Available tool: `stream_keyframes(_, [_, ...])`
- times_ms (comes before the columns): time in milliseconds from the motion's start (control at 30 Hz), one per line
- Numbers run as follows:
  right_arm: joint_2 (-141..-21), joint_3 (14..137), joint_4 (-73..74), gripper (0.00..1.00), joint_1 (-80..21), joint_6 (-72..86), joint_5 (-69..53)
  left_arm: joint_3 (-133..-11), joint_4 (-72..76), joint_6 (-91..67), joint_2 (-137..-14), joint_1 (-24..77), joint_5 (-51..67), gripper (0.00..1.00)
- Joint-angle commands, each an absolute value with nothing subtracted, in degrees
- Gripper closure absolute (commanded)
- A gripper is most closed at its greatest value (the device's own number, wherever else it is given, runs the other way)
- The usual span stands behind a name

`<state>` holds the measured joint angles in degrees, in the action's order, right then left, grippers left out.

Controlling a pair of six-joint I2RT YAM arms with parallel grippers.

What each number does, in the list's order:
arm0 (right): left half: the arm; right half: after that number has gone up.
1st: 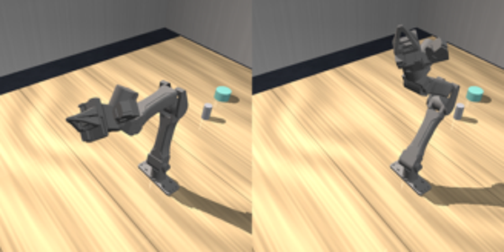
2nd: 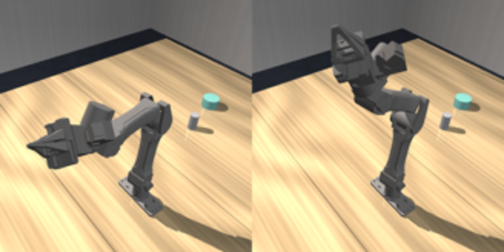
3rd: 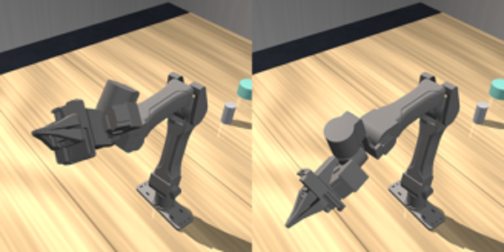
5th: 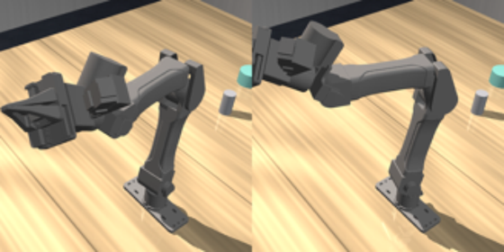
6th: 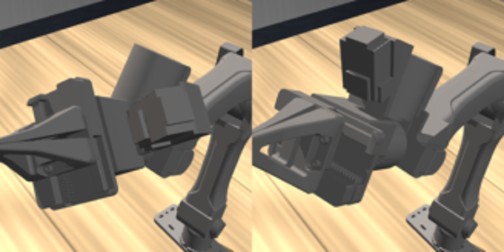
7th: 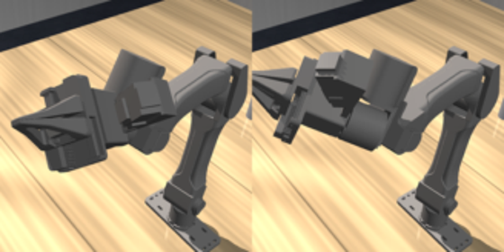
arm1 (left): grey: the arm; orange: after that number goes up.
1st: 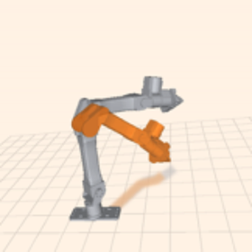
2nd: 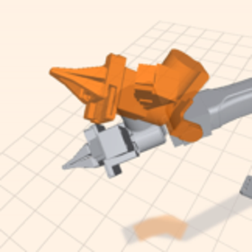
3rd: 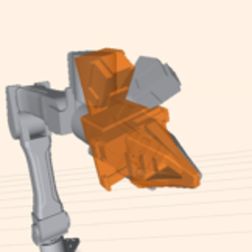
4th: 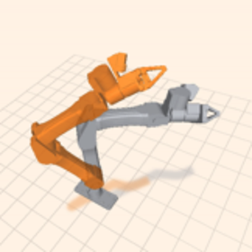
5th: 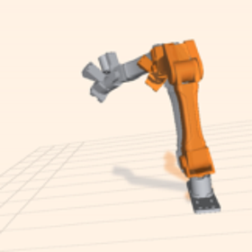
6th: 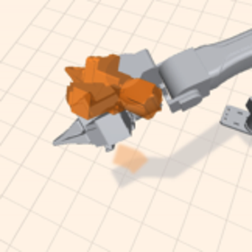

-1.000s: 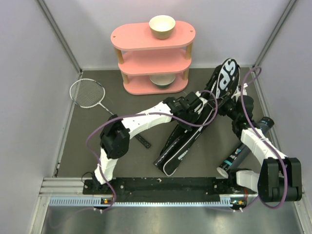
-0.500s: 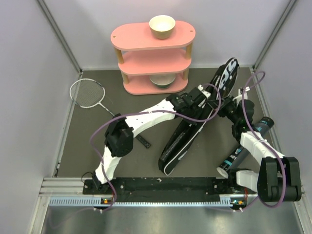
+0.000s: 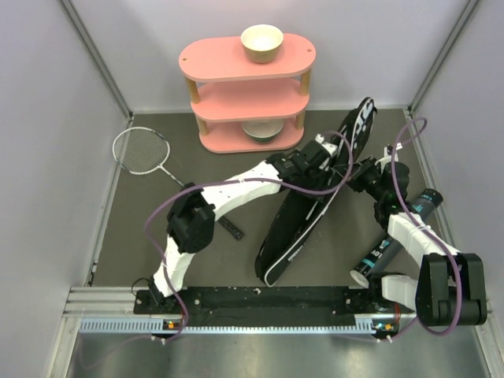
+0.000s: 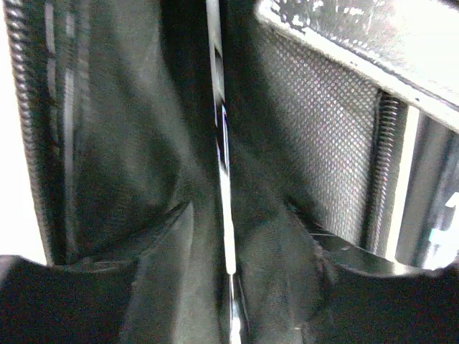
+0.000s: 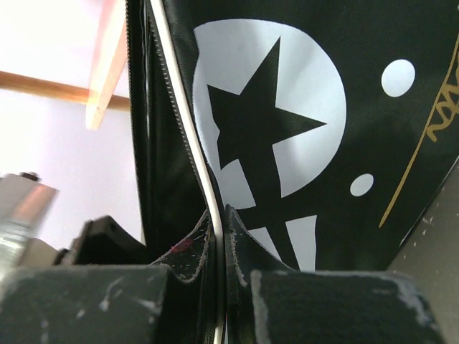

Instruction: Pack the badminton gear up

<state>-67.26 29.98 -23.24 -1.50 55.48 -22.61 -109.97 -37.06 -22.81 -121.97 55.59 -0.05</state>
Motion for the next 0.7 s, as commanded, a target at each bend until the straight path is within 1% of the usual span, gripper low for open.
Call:
stream_keyframes(0, [-67.41, 32.43, -22.86, 1.0, -2.02, 53.36, -25.31, -103.48, -26.29, -23.12, -107.34, 53.18, 8.07, 0.39])
stream_keyframes(67, [-67.06, 33.22, -20.66, 1.0, -2.02, 51.43, -24.52, -99.17, -26.63, -22.59, -100.92, 52.47, 11.49, 0.39])
stream_keyframes(167, [-66.01, 34.01, -17.77, 1.0, -2.02, 48.62, -23.21, -93.97, -25.93, -21.8, -91.52, 51.07, 13.27, 0.4])
stream_keyframes(267, [-65.13, 34.98, -16.18, 1.0, -1.93, 46.94, -22.15, -87.82, -26.36, -21.8, -82.9, 49.05, 11.26, 0.41])
stream_keyframes(367, [-64.52, 35.68, -15.03, 1.0, -2.02, 45.71, -21.62, -80.09, -28.11, -23.72, -75.69, 44.84, 8.44, 0.4])
stream_keyframes(433, [-63.9, 36.65, -12.66, 1.0, -2.02, 44.57, -20.92, -74.46, -30.14, -26.36, -71.39, 39.92, 4.85, 0.39])
stream_keyframes(500, [-62.76, 37.35, -10.65, 1.0, -2.02, 42.81, -20.48, -69.21, -33.55, -27.94, -69.0, 34.75, 0.55, 0.39])
stream_keyframes(533, [-62.41, 37.53, -10.11, 1.0, -1.93, 42.37, -20.13, -67.69, -34.71, -29.08, -67.08, 32.89, -4.78, 0.38])
stream_keyframes(667, [-61.08, 38.14, -8.18, 1.0, -2.02, 40.08, -20.04, -59.27, -37.01, -32.78, -64.25, 23.66, -10.19, 0.35])
